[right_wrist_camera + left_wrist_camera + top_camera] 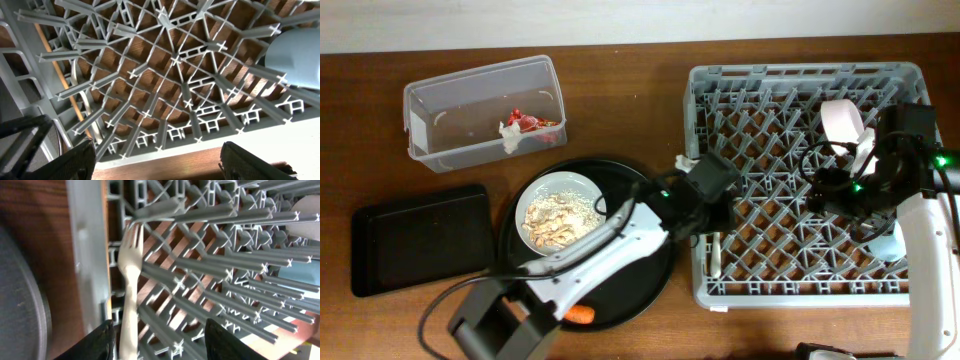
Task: Sort waste into correct bins and load items into the dishwasher rack
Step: 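Grasp the wooden chopstick with the left gripper and place it in the rack, then grasp the rim of the rice plate with the left gripper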
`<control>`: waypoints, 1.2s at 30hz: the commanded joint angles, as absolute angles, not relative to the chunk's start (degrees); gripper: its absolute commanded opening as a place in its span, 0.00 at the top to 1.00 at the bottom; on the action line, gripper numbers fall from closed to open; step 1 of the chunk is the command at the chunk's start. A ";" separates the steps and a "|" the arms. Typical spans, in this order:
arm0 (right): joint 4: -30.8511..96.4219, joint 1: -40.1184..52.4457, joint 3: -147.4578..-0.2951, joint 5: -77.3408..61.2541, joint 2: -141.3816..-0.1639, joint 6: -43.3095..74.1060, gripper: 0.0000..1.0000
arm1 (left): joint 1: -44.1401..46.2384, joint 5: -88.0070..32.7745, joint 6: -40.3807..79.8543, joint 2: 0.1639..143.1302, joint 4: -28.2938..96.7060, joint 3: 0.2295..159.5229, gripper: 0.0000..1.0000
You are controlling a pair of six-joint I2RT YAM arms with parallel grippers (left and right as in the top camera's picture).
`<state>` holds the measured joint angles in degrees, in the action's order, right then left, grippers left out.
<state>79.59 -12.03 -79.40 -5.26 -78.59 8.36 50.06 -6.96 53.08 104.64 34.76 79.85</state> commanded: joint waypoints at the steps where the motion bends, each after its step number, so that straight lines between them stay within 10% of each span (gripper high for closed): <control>1: 79.72 -12.40 -80.05 -5.58 -78.52 7.92 0.17 | 41.12 0.84 46.02 95.42 45.19 79.24 0.42; 3: 79.70 -12.40 -80.05 -5.58 -78.52 7.94 0.17 | 34.02 8.16 45.01 90.56 52.99 79.22 0.28; 12: 79.85 -12.40 -80.05 -5.61 -78.52 7.92 0.18 | 24.95 8.36 38.09 102.08 56.05 78.76 0.30; 36: 79.94 -12.40 -80.05 -5.78 -78.52 7.92 0.17 | 26.50 0.27 38.02 117.97 49.39 78.74 0.74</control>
